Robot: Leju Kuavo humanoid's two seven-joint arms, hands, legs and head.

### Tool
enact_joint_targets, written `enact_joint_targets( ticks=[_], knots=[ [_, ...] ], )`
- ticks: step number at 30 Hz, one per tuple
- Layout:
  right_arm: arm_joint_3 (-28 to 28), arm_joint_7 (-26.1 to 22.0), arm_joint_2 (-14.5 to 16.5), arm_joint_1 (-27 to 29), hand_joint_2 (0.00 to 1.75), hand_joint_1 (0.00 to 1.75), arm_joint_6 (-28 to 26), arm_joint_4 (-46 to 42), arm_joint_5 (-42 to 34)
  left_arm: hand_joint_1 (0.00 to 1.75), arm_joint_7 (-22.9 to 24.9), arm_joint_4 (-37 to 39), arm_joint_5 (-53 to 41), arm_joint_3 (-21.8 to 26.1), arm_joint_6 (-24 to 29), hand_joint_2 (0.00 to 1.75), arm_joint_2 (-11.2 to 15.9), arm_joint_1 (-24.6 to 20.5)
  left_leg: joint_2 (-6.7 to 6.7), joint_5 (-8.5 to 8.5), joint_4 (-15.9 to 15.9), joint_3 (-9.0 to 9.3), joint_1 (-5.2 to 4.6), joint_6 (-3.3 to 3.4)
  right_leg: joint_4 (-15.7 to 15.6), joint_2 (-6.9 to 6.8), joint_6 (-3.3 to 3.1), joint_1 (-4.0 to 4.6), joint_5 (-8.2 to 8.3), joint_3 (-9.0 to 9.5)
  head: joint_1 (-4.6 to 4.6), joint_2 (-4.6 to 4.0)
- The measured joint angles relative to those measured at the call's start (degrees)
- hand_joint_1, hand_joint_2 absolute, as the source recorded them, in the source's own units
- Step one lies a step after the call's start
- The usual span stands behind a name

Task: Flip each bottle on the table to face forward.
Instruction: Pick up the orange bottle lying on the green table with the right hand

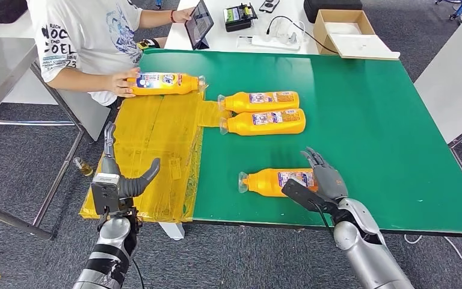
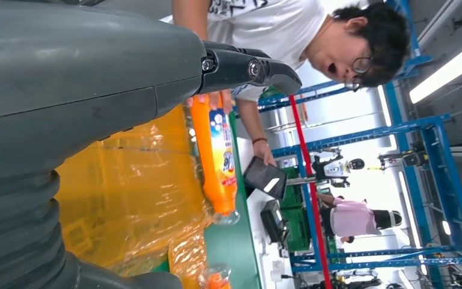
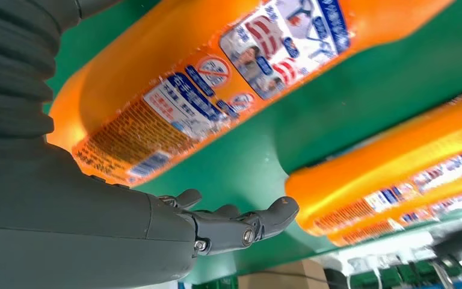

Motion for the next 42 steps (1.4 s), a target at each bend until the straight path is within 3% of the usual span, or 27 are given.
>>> enact_joint_targets(
  ticks=[9, 17, 34, 42],
  knots=[
    [0.0, 0.0, -0.5, -0.8, 1.75, 0.00, 0.2, 2.7, 0.0, 0.00, 0.1, 0.4, 0.0, -0.2, -0.3, 1.75, -0.3, 0.3, 0.00, 0.00, 0.0, -0.03, -0.01, 0.01, 0.0, 0.00, 0.00, -0.02, 0.00, 0.00, 0.01, 0.00],
    [1.0, -0.1, -1.0, -3.4, 1.75, 0.00, 3.5, 6.1, -2.1, 0.00, 0.5, 1.7, 0.0, -0.9, -0.8, 1.75, -0.3, 0.2, 0.01, 0.01, 0.0, 0.00, -0.01, 0.01, 0.0, 0.00, 0.00, -0.01, 0.00, 0.00, 0.00, 0.00],
    [7.0, -0.3, -4.2, -13.9, 1.75, 0.00, 12.8, 19.0, -6.1, 0.00, 1.6, 6.4, 6.9, -1.2, -6.8, 1.75, -0.4, -1.8, 0.03, 0.04, 0.0, 0.11, -0.02, 0.05, 0.0, 0.01, 0.02, -0.02, 0.03, 0.11, -0.01, 0.00],
    [11.9, -1.2, -6.1, -18.7, 1.75, 0.00, 20.3, 24.0, -9.2, 0.00, 1.9, 9.3, 8.8, -1.3, -8.6, 1.75, -0.4, -3.5, 0.03, 0.05, 0.0, 0.14, -0.02, 0.05, 0.0, 0.01, 0.03, -0.01, 0.04, 0.12, 0.00, 0.00]
  ],
)
